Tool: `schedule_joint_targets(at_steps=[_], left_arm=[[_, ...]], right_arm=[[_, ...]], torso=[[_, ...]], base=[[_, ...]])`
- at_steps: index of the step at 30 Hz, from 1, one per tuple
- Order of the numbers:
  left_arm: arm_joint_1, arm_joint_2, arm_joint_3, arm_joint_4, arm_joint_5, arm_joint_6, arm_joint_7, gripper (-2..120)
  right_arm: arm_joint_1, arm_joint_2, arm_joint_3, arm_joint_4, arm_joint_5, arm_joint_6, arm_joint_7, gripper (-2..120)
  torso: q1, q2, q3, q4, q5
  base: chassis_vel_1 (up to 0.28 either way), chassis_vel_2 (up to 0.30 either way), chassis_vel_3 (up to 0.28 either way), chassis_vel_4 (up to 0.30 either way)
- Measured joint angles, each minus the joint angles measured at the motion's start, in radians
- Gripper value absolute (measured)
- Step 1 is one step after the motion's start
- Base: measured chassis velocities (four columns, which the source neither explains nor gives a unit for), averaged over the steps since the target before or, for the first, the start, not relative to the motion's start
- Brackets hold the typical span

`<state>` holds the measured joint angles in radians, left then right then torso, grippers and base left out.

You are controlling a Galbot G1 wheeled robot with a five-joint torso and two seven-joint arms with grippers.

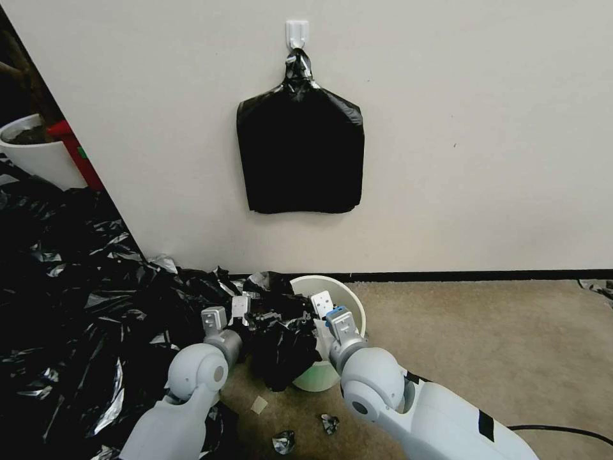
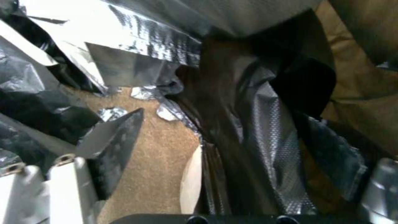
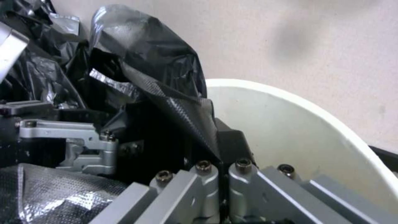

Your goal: Place a trash bag onto the trash bin.

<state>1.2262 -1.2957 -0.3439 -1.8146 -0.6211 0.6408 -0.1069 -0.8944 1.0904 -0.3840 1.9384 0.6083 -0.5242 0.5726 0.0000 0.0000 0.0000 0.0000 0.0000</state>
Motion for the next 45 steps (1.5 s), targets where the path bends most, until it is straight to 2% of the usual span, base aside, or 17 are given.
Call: schedule_joint_targets(at_steps=[2, 6, 9, 10, 12, 15, 16, 20, 22, 24, 27, 30, 33, 38, 41, 42, 45], left_arm=[[-0.002, 0.002, 0.001, -0.003, -0.003, 0.025, 0.001, 84], [-0.008, 0.003, 0.001, -0.005, -0.007, 0.078, 0.001, 64], [-0.009, 0.002, 0.001, -0.005, -0.006, 0.094, -0.001, 57], [-0.008, 0.002, 0.0, -0.006, -0.005, 0.095, -0.002, 49], [-0.006, 0.002, -0.003, -0.011, -0.003, 0.099, -0.004, 47], [0.013, 0.013, -0.012, -0.04, 0.007, 0.1, -0.005, 32], [0.013, 0.013, -0.012, -0.04, 0.007, 0.1, -0.005, 32], [0.066, 0.052, -0.042, -0.099, 0.025, 0.1, 0.023, 13], [0.081, 0.062, -0.051, -0.114, 0.029, 0.099, 0.038, 8], [0.123, 0.083, -0.073, -0.152, 0.044, 0.099, 0.086, 7], [0.16, 0.098, -0.089, -0.187, 0.062, 0.095, 0.124, 7], [0.196, 0.111, -0.104, -0.224, 0.084, 0.084, 0.163, 7], [0.241, 0.128, -0.134, -0.281, 0.118, 0.054, 0.229, 7], [0.268, 0.132, -0.163, -0.321, 0.122, 0.03, 0.27, 7], [0.287, 0.118, -0.219, -0.341, 0.104, -0.075, 0.303, 7], [0.287, 0.118, -0.219, -0.341, 0.104, -0.075, 0.303, 7], [0.283, 0.101, -0.258, -0.34, 0.056, -0.155, 0.304, 7]], right_arm=[[0.0, 0.002, -0.001, -0.004, -0.005, 0.0, -0.001, 0], [0.002, 0.006, -0.004, -0.009, -0.02, 0.002, -0.009, 0], [0.0, 0.005, -0.006, -0.009, -0.036, 0.007, -0.015, 0], [-0.001, 0.002, -0.006, -0.009, -0.053, 0.011, -0.023, 0], [-0.003, -0.002, -0.006, -0.01, -0.066, 0.014, -0.031, 0], [-0.006, -0.015, -0.003, -0.01, -0.101, 0.028, -0.058, 0], [-0.006, -0.015, -0.003, -0.01, -0.101, 0.028, -0.058, 0], [-0.013, -0.049, 0.041, -0.006, -0.172, 0.106, -0.187, 0], [-0.013, -0.061, 0.051, -0.004, -0.178, 0.136, -0.223, 0], [-0.011, -0.081, 0.077, -0.001, -0.178, 0.197, -0.286, 0], [-0.007, -0.089, 0.104, -0.001, -0.166, 0.227, -0.322, 0], [-0.002, -0.097, 0.131, -0.001, -0.116, 0.214, -0.328, 0], [0.001, -0.116, 0.182, -0.005, 0.024, 0.112, -0.29, 0], [-0.011, -0.134, 0.223, -0.015, 0.125, 0.037, -0.264, 0], [-0.064, -0.176, 0.281, 0.001, 0.252, -0.043, -0.251, 0], [-0.064, -0.176, 0.281, 0.001, 0.252, -0.043, -0.251, 0], [-0.124, -0.213, 0.294, 0.061, 0.313, -0.092, -0.255, 0]], torso=[[0.0, 0.0, 0.0, 0.0, -0.0001], [0.0, 0.0, 0.0, 0.0, 0.0], [0.0, 0.0, 0.0, 0.0, 0.0], [0.0, 0.0, 0.0, 0.0001, 0.0], [0.0, 0.0, 0.0, 0.0, -0.0001], [0.0, 0.0, 0.0, 0.0, -0.0001], [0.0, 0.0, 0.0, 0.0, -0.0001], [0.0, 0.0, 0.0, 0.0, -0.0001], [0.0, 0.0, 0.0, 0.0, 0.0001], [0.0, 0.0, 0.0, 0.0001, -0.0002], [0.0, 0.0, 0.0, 0.0001, 0.0001], [0.0, 0.0, 0.0, 0.0001, 0.0], [0.0, 0.0, 0.0, 0.0002, 0.0], [0.0, 0.0, 0.0, 0.0001, 0.0001], [0.0, 0.0, 0.0, 0.0, 0.0], [0.0, 0.0, 0.0, 0.0, 0.0], [0.0, 0.0, 0.0, 0.0, -0.0001]], base=[[0.0, 0.0, 0.0, 0.0], [0.0, 0.0, 0.0, 0.0], [0.0, 0.0, 0.0, 0.0], [0.0, 0.0, 0.0, 0.0], [0.0, 0.0, 0.0, 0.0], [0.0, 0.0, 0.0, 0.0], [0.0, 0.0, 0.0, 0.0], [0.0, 0.0, 0.0, 0.0], [0.0, 0.0, 0.0, 0.0], [0.0, 0.0, 0.0, 0.0], [0.0, 0.0, 0.0, 0.0], [0.0, 0.0, 0.0, 0.0], [0.0, 0.0, 0.0, 0.0], [0.0, 0.0, 0.0, 0.0], [0.0, 0.0, 0.0, 0.0], [0.0, 0.0, 0.0, 0.0], [0.0, 0.0, 0.0, 0.0]])
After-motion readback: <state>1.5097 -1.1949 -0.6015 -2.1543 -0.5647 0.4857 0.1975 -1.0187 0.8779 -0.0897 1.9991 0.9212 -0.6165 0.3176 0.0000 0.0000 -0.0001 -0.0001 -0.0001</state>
